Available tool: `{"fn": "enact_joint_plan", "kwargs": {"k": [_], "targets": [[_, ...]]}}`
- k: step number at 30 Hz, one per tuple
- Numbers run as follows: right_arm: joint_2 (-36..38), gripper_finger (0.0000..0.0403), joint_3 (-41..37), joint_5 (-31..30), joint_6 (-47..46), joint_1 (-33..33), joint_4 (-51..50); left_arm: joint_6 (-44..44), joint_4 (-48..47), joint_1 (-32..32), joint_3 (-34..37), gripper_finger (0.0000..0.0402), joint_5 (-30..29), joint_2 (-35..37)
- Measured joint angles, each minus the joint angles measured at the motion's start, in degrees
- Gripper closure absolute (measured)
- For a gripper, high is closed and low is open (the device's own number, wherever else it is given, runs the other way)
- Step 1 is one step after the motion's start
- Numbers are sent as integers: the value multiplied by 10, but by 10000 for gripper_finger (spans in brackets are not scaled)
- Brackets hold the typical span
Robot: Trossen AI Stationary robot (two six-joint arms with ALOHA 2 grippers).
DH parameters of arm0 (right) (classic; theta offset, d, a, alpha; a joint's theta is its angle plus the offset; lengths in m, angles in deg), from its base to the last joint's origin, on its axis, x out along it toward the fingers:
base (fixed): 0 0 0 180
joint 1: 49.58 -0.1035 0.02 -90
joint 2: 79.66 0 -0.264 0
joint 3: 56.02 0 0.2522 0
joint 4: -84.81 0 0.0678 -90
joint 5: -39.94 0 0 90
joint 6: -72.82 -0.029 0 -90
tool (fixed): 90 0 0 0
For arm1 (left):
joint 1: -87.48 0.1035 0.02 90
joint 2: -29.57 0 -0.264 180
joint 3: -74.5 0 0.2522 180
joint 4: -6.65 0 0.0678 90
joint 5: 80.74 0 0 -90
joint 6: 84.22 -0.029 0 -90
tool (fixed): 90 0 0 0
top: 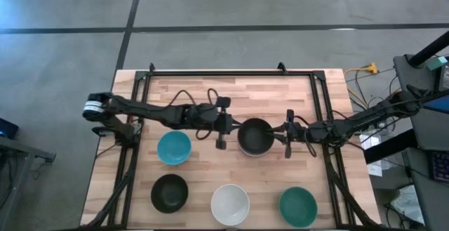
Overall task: Nest bowls inside each other
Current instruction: Stack the green bowl on the top black bowl
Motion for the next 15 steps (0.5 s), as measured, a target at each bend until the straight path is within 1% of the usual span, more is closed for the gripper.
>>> {"fn": "enact_joint_plan", "kwargs": {"k": [4, 7, 9, 11, 13, 15], "targets": [[1, 351, 11, 51, 34, -6, -1, 0, -31, -48, 1, 402, -50, 39], [0, 351, 31, 106, 71, -6, -13, 0, -52, -101, 13, 402, -106, 50], [1, 351, 55, 151, 85, -6, -47, 1, -51, -134, 30, 402, -133, 51], [1, 351, 90, 209, 81, -6, -122, 1, -56, -167, 53, 402, -148, 54], [0, 351, 141, 272, 60, -6, -238, 2, -51, -195, 79, 402, -149, 56], [-7, 347, 197, 316, 18, -12, -359, 6, -55, -220, 107, 402, -151, 57]]}}
